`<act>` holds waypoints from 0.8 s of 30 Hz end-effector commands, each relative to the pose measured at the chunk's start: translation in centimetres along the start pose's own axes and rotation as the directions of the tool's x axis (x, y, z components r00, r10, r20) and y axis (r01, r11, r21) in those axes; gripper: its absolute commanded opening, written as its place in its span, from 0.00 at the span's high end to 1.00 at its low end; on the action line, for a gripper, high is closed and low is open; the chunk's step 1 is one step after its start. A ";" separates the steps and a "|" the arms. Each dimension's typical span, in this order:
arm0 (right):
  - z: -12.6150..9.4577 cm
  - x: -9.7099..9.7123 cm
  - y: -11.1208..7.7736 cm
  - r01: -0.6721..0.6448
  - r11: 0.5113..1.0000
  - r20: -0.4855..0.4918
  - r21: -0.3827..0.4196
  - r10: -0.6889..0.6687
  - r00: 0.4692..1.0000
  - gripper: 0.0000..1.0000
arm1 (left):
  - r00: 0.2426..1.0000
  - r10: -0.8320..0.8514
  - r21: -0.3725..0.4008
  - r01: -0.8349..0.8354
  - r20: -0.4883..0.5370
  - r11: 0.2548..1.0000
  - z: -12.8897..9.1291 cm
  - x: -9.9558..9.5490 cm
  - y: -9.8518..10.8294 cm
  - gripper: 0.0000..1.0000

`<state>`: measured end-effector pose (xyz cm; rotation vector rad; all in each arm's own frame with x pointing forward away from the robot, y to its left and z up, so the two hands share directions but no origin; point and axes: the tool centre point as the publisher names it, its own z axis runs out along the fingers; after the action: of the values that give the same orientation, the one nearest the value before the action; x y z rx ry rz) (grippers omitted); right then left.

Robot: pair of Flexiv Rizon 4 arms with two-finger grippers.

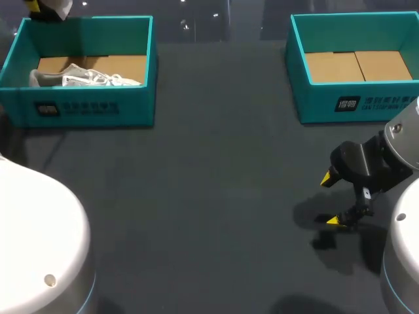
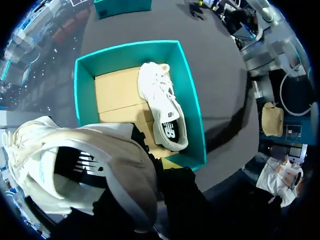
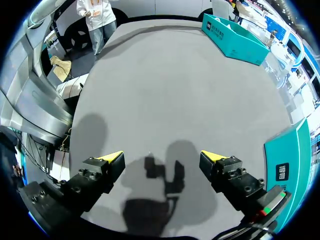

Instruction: Take the shoe out of the shoebox, open the shoe tongue, remove and reinsert the insole, then place the shoe into the shoebox

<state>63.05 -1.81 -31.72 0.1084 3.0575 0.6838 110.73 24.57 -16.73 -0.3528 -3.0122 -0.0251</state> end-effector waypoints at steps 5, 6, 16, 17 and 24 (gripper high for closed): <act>0.0 0.2 0.0 0.000 1.000 0.004 0.002 0.000 1.000 0.00 | 0.968 0.214 -0.086 -0.204 0.128 0.975 0.0 1.3 -0.2 1.00; 0.0 0.2 0.0 0.000 1.000 0.004 0.002 0.000 1.000 0.00 | 0.968 0.214 -0.086 -0.204 0.128 0.975 0.0 1.3 -0.2 1.00; 0.0 0.2 0.0 0.000 1.000 0.004 0.002 0.000 1.000 0.00 | 0.909 0.407 -0.076 -0.401 0.087 0.913 0.2 0.8 1.5 1.00; 0.0 0.2 0.0 0.000 1.000 0.004 0.002 0.000 1.000 0.00 | 0.903 0.421 -0.086 -0.414 0.083 0.906 0.2 0.5 1.9 1.00; 0.0 0.2 0.0 0.000 1.000 0.004 0.002 0.000 1.000 0.00 | 0.825 0.537 -0.312 -0.471 0.175 0.825 0.6 -0.3 3.4 1.00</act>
<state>63.05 -1.80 -31.72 0.1082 3.0575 0.6839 112.52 28.13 -16.93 -1.1669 -2.9643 -0.1530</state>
